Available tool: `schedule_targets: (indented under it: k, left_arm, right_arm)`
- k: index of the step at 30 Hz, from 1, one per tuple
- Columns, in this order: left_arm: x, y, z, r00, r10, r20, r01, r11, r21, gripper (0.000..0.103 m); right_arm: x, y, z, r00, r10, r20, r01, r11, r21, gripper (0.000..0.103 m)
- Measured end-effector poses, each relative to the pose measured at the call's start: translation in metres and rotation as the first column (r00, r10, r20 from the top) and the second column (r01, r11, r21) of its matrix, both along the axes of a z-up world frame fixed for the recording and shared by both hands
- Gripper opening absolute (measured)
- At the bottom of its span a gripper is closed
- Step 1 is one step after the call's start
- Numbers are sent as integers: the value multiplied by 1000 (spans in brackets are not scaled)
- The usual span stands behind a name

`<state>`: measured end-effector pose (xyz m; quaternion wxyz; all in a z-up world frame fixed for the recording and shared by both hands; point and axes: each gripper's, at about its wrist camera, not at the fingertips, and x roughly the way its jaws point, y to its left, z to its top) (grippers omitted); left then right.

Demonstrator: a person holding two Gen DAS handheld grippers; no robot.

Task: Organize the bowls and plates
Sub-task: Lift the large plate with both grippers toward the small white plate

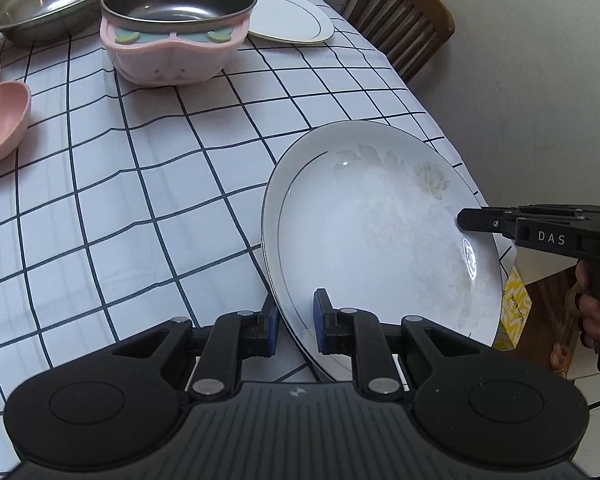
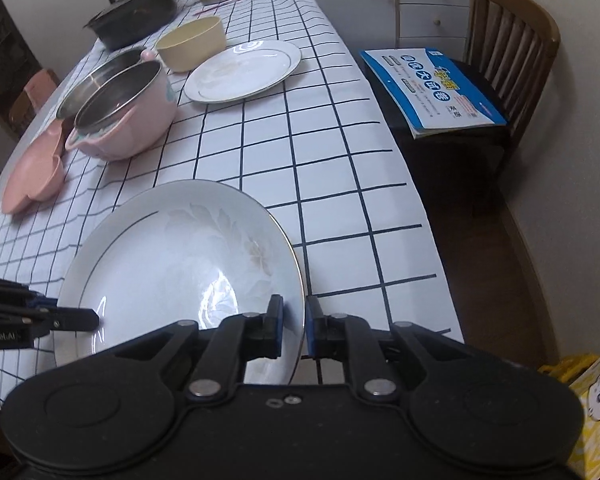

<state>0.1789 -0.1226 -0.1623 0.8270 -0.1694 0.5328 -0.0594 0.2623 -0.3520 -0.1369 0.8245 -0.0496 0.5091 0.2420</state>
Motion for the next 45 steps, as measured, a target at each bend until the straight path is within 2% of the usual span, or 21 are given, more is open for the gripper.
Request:
schedule_targets:
  k: [6,12,14,16,20,22,24,26,29,32,36,38,45]
  left_arm:
    - [-3,1,1,1000,0,5,0,1000,4,16]
    - [-12,7,7,1000,-1,23,1,1000,1,17]
    - [-16,10,11,999,-9,37,9,1000,3,18]
    - [-21,12,17,998,-18,53,17,1000,20,25]
    - [-32,24,29,996,-14,92,10,999,40,33]
    - [-38,32,36,993,-1,119,-5,999,48,49]
    - [-44,41,44,988,15,151,-25,998,65,56]
    - [-47,48,51,985,19,171,-32,997,76,56]
    - [-48,56,63,978,25,206,-45,994,95,58]
    - [-45,61,77,966,30,256,-64,990,123,69]
    - [-36,62,92,952,30,305,-75,988,137,74]
    - [-28,60,96,948,33,317,-85,985,152,75]
    - [16,38,94,948,131,291,-180,973,146,75]
  right_arm:
    - [-4,7,10,999,22,45,-20,999,-41,21]
    - [-16,19,26,994,35,99,-28,997,-69,26]
    - [-23,26,34,992,50,114,-43,997,-62,32]
    - [-31,35,41,988,64,138,-55,996,-67,34]
    - [-45,51,53,984,70,163,-62,997,-52,38]
    - [-51,58,59,983,68,171,-63,997,-35,41]
    - [-58,66,66,980,68,189,-64,998,-26,47]
    - [-64,74,73,977,74,202,-74,997,-5,60]
    - [-71,87,82,971,80,226,-85,996,13,70]
    - [-72,96,89,966,84,246,-91,996,17,79]
    - [-67,105,101,956,87,279,-91,996,3,85]
    - [-60,107,106,951,94,294,-97,995,-5,92]
    - [-10,102,115,925,188,330,-188,982,-33,97]
